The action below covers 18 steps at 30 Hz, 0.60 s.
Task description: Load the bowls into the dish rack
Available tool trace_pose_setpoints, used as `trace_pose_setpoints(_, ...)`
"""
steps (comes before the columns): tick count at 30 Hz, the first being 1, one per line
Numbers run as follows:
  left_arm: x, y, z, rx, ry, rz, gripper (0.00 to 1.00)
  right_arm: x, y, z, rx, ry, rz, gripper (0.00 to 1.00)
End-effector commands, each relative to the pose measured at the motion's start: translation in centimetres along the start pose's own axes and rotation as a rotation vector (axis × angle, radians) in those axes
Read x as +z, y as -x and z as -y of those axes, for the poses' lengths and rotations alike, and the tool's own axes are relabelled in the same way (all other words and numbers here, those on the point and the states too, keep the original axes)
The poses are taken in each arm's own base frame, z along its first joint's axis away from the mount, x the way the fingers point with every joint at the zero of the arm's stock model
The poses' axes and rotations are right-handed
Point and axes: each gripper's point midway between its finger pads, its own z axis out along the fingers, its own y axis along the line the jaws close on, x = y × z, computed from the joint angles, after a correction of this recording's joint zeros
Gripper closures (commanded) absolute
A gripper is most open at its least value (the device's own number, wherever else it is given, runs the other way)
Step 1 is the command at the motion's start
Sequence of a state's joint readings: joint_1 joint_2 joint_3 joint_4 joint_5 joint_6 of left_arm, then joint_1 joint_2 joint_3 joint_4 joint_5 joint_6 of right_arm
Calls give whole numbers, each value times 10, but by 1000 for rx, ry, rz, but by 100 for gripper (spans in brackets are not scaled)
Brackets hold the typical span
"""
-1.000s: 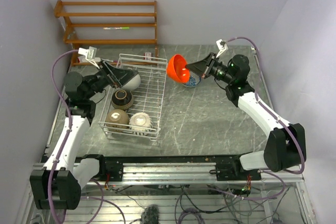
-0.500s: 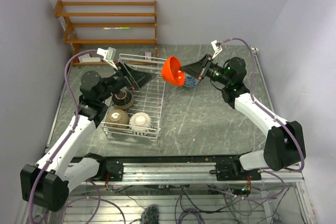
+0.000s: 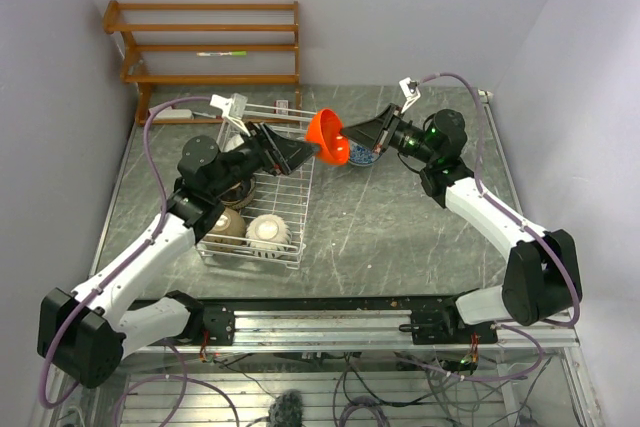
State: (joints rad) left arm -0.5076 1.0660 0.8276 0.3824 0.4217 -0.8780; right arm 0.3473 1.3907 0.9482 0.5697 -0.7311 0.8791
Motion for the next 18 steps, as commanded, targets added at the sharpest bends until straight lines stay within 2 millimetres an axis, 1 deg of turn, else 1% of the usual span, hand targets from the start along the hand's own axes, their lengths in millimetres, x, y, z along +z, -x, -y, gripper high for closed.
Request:
trace_pose_setpoints(1, 4, 24, 33, 67, -84, 95, 1, 5, 13, -7, -37, 19, 29, 100)
trace_pose_setpoints(4, 7, 20, 37, 73, -89, 83, 1, 5, 11, -4, -33, 9, 28, 100)
trace_pose_setpoints(9, 16, 11, 34, 79, -72, 55, 1, 5, 11, -2, -38, -8, 28, 100)
trace_pose_setpoints(13, 24, 2, 29, 109, -30, 28, 1, 4, 12, -6, -39, 0, 29, 100)
trace_pose_setpoints(18, 27, -6, 22, 121, 2, 8, 1, 3, 13, -7, -52, -7, 31, 100)
